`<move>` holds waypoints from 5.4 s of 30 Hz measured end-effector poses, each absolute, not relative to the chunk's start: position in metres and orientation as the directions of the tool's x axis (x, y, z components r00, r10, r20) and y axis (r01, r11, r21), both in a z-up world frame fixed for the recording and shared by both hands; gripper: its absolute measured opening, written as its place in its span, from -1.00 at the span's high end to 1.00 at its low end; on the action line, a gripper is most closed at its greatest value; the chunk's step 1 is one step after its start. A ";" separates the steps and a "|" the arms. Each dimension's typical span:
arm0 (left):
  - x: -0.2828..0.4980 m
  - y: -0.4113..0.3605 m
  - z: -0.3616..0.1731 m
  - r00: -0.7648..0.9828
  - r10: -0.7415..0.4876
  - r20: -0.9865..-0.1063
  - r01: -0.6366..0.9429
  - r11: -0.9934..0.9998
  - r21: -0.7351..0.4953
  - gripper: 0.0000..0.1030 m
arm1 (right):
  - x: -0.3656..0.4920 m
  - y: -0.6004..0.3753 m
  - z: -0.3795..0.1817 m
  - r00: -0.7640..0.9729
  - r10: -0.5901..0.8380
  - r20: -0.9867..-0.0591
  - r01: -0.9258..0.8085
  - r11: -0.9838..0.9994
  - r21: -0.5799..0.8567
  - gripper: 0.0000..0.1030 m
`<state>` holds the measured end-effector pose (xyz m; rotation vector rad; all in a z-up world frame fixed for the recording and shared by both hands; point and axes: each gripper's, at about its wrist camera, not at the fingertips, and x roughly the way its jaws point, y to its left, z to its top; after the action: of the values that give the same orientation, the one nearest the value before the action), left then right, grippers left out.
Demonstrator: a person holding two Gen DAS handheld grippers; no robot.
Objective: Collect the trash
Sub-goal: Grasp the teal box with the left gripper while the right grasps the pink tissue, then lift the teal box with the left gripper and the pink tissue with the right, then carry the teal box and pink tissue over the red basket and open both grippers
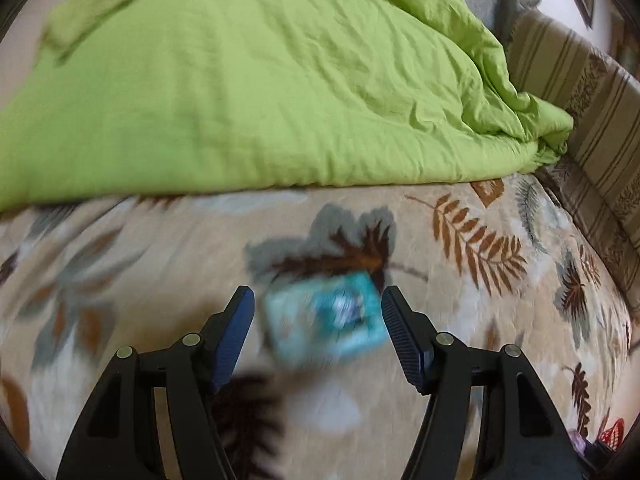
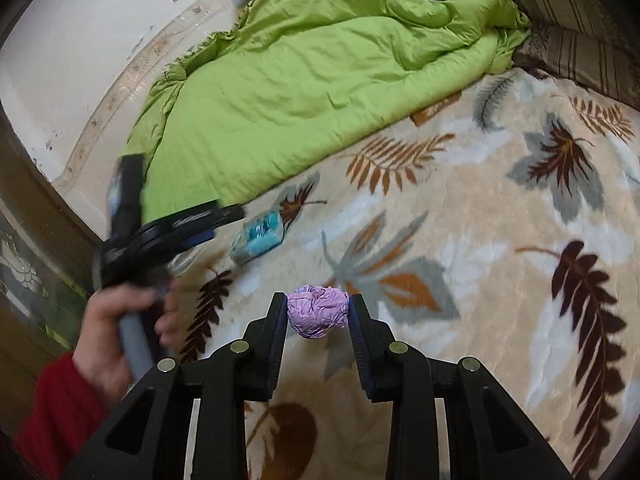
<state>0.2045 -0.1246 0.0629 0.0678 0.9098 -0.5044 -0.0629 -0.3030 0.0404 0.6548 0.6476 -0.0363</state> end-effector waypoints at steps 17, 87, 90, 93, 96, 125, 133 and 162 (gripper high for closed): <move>0.140 -0.153 0.038 0.241 -0.463 -0.853 0.652 0.728 -0.211 -0.34 | -0.062 -0.316 0.039 0.810 0.181 -0.558 0.235 0.772 0.591 0.35; -0.030 -0.024 0.055 0.746 -0.154 -0.647 0.267 0.961 0.079 0.37 | -0.081 -0.212 0.041 0.759 0.205 -0.618 0.007 0.947 0.322 0.35; -0.030 -0.025 0.056 0.748 -0.152 -0.646 0.270 0.959 0.087 0.37 | -0.081 -0.211 0.041 0.758 0.205 -0.619 0.008 0.947 0.322 0.35; -0.030 -0.026 0.056 0.748 -0.152 -0.646 0.271 0.959 0.088 0.37 | -0.081 -0.212 0.041 0.758 0.203 -0.619 0.009 0.947 0.321 0.35; -0.030 -0.026 0.056 0.749 -0.151 -0.645 0.270 0.959 0.088 0.37 | -0.081 -0.213 0.041 0.758 0.202 -0.621 0.012 0.947 0.322 0.35; -0.034 -0.027 0.065 0.764 -0.175 -0.621 0.282 0.956 0.078 0.37 | -0.081 -0.215 0.040 0.763 0.186 -0.619 0.026 0.948 0.317 0.35; -0.035 -0.026 0.066 0.745 -0.231 -0.626 0.314 0.949 0.023 0.37 | -0.088 -0.223 0.048 0.780 0.180 -0.599 0.049 0.937 0.345 0.35; -0.200 -0.184 0.167 0.409 -0.720 -0.561 0.812 0.567 -0.137 0.36 | -0.380 -0.417 0.111 0.808 -0.158 -0.567 0.463 0.766 0.447 0.35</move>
<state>-0.2003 -0.1839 0.1674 0.1665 0.6192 -0.9706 -0.3804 -0.4168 0.1113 0.6123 0.5322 -0.3549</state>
